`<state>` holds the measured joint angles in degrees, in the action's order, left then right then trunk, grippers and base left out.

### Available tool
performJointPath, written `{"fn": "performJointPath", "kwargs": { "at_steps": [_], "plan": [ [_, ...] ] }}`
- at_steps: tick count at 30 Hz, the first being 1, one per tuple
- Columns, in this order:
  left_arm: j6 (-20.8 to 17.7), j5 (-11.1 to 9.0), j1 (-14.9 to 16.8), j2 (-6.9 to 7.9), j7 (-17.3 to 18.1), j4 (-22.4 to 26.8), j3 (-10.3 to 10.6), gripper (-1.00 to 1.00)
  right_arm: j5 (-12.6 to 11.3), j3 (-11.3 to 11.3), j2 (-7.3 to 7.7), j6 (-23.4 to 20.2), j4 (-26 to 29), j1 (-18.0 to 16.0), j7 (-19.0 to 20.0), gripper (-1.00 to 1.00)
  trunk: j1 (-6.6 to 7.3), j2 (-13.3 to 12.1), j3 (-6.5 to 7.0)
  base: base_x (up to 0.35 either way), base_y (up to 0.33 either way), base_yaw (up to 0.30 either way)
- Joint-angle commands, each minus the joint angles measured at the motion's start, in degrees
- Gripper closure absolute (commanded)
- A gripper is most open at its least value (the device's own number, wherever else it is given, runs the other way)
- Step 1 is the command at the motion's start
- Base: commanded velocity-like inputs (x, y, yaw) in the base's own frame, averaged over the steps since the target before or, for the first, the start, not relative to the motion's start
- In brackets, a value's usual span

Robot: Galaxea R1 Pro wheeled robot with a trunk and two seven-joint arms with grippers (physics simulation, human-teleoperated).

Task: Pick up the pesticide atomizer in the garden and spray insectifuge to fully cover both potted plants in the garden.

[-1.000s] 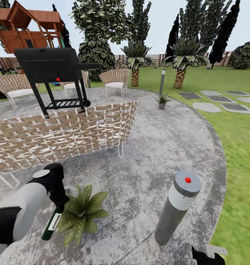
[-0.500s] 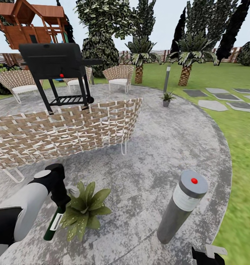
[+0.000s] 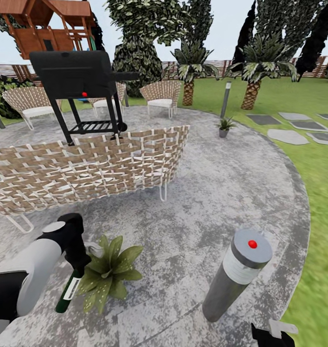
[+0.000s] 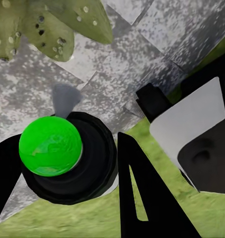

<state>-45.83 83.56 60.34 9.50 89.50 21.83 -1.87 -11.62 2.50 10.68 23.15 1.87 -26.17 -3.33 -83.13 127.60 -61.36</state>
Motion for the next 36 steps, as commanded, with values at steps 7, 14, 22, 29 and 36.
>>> {"fn": "performJointPath", "kwargs": {
  "at_steps": [7, 14, 22, 29, 36],
  "plan": [
    [-0.3, 4.4, 0.1, 2.47, 0.5, 0.3, -0.2, 1.0, -0.3, 0.3, -0.05, 0.2, 0.0, 0.0, -0.1, -1.0, 0.01, 0.0, -0.1, 0.002, -0.002, 0.006],
    [-0.5, 6.4, 0.1, 1.4, 0.5, 4.6, -0.4, 1.0, -0.3, 0.2, -0.05, 0.2, 0.0, 0.0, -0.1, -1.0, 0.01, 0.0, -0.52, 0.0, 0.0, 0.121],
    [-4.0, 5.9, -1.9, -3.18, 0.5, 4.7, -0.7, 1.0, -0.3, 0.3, -0.05, 0.2, 0.0, 0.0, -0.1, -1.0, 0.01, 0.0, -0.55, 0.0, 0.0, 0.008],
    [-4.2, 5.7, -2.0, -3.29, 0.5, 4.7, -0.8, 1.0, -0.3, 0.3, -0.05, 0.2, 0.0, 0.0, -0.1, -1.0, 0.01, 0.0, -0.75, 0.0, 0.0, 0.054],
    [-4.8, 5.7, -2.0, -3.28, 0.5, 4.7, -1.1, 1.0, -0.2, 0.3, 0.27, 0.2, -0.1, 0.0, 0.0, -1.0, 0.01, 0.0, -1.05, 0.154, -0.141, 0.1]
  ]
}}
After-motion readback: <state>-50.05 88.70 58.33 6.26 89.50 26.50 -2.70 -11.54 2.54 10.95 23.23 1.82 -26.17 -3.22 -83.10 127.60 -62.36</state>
